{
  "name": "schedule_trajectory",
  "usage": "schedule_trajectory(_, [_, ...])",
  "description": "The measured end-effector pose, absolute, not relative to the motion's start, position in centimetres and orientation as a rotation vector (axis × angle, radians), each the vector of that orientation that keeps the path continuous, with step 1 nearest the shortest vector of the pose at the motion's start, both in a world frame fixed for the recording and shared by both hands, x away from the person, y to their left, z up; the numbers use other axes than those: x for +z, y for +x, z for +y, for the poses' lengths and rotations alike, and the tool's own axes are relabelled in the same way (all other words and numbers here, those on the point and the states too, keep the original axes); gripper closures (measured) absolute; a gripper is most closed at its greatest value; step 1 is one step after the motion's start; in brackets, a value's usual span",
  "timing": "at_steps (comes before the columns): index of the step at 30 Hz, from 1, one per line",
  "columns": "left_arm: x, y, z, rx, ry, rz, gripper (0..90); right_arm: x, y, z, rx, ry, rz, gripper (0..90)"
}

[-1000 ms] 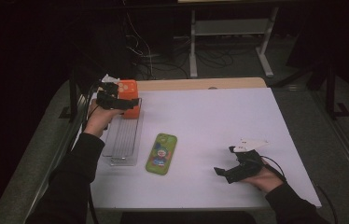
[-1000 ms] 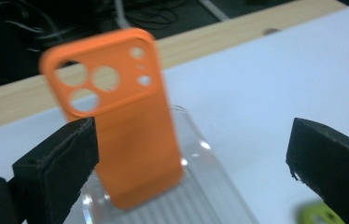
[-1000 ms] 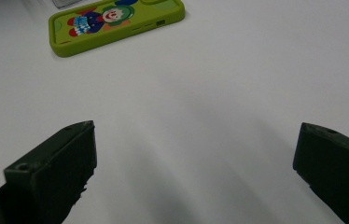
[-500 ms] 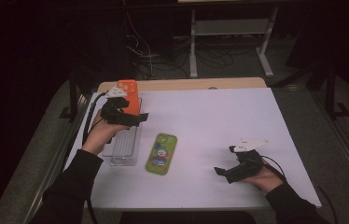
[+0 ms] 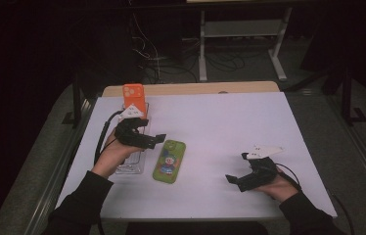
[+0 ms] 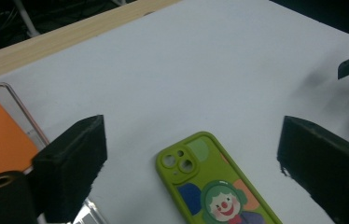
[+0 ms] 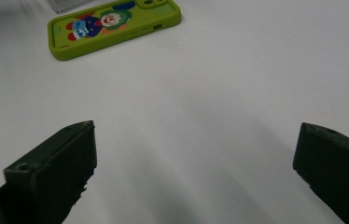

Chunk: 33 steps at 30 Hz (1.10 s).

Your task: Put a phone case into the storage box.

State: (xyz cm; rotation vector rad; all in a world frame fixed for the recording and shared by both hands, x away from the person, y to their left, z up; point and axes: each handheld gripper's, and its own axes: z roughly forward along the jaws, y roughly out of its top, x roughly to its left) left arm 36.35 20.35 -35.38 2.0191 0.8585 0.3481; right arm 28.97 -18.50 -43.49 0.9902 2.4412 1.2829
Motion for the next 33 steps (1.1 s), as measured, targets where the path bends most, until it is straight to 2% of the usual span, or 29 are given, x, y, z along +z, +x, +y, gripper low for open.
schedule_trajectory(5, [-36.4,35.3,19.8,0.349,2.036,0.85,17.5,-43.5,28.9,-18.5,1.286,0.989,2.443,0.0])
schedule_trajectory(24, [-38.9,31.2,19.9,0.308,2.108,0.822,64.4,-43.6,28.9,-18.5,1.271,0.988,2.448,0.0])
schedule_trajectory(33, [-40.0,30.0,20.6,0.268,2.138,0.818,72.5,-43.6,28.9,-18.4,1.269,0.989,2.454,0.0])
